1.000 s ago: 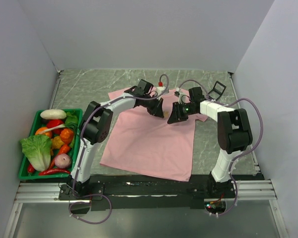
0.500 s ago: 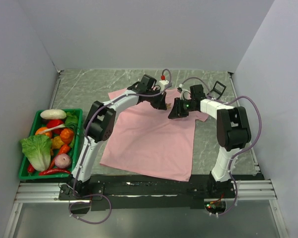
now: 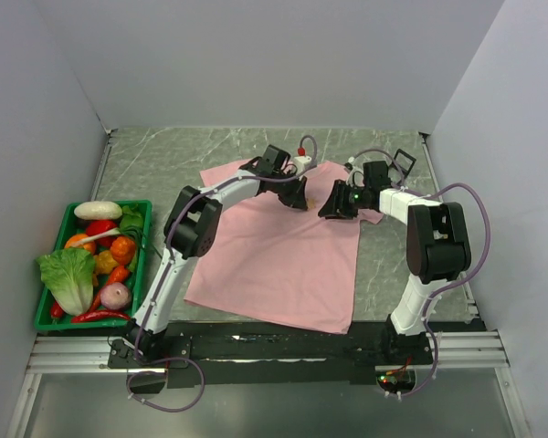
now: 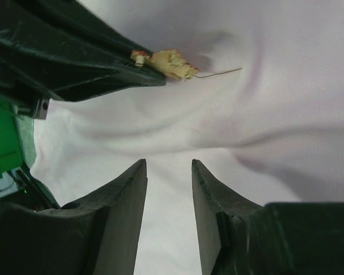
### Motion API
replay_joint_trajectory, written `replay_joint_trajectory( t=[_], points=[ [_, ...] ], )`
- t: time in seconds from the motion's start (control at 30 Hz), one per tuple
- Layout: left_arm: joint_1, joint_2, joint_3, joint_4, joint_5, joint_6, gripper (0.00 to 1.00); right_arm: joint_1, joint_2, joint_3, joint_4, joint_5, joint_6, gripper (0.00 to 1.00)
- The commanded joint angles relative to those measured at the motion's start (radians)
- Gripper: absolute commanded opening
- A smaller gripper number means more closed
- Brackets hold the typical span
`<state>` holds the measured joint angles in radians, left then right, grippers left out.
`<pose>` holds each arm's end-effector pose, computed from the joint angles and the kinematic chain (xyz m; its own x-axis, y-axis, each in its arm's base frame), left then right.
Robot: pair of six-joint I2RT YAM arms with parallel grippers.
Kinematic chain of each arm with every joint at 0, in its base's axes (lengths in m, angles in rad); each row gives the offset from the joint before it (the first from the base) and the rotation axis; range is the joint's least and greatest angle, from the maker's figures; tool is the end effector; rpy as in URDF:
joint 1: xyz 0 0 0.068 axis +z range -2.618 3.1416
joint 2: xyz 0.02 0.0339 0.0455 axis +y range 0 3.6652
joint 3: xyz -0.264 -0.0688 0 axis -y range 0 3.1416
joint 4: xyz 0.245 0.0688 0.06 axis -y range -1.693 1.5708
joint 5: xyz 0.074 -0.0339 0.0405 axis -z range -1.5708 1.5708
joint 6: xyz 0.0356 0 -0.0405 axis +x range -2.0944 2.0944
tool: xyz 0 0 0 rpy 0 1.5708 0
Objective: Pin the brooch onto the clothing
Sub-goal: Hold the flattened clothing at the center of the board.
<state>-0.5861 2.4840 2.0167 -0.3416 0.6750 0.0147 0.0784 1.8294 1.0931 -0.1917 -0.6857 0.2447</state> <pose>0.4417 -0.3200 0.1444 -0.5911 0.4062 -0.6969 0.8000 0.4059 -0.4419 0.3673 0.0515 0.1674 -0.8806 0.1189 -0.4588 -0.2326 0.7350 0.6370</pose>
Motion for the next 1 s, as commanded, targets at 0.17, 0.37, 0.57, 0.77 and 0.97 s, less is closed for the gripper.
replay_joint_trajectory(
  t=[0.17,0.37,0.57,0.77,0.97],
  points=[
    [-0.017,-0.030,0.016,0.024,-0.052,0.004,0.01,-0.014,-0.027,0.014,0.038,0.179,0.131,0.45],
    [-0.021,-0.092,-0.025,0.092,-0.015,-0.048,0.01,-0.014,0.010,0.057,0.011,0.276,0.156,0.47],
    [-0.026,-0.142,-0.042,0.121,0.006,-0.061,0.01,-0.012,0.030,0.065,0.009,0.307,0.177,0.49],
    [-0.026,-0.148,-0.049,0.141,0.041,-0.076,0.01,-0.012,0.051,0.067,0.014,0.313,0.206,0.49],
    [-0.026,-0.135,-0.036,0.131,0.104,-0.071,0.01,-0.014,0.064,0.079,0.012,0.331,0.226,0.49]
  ],
)
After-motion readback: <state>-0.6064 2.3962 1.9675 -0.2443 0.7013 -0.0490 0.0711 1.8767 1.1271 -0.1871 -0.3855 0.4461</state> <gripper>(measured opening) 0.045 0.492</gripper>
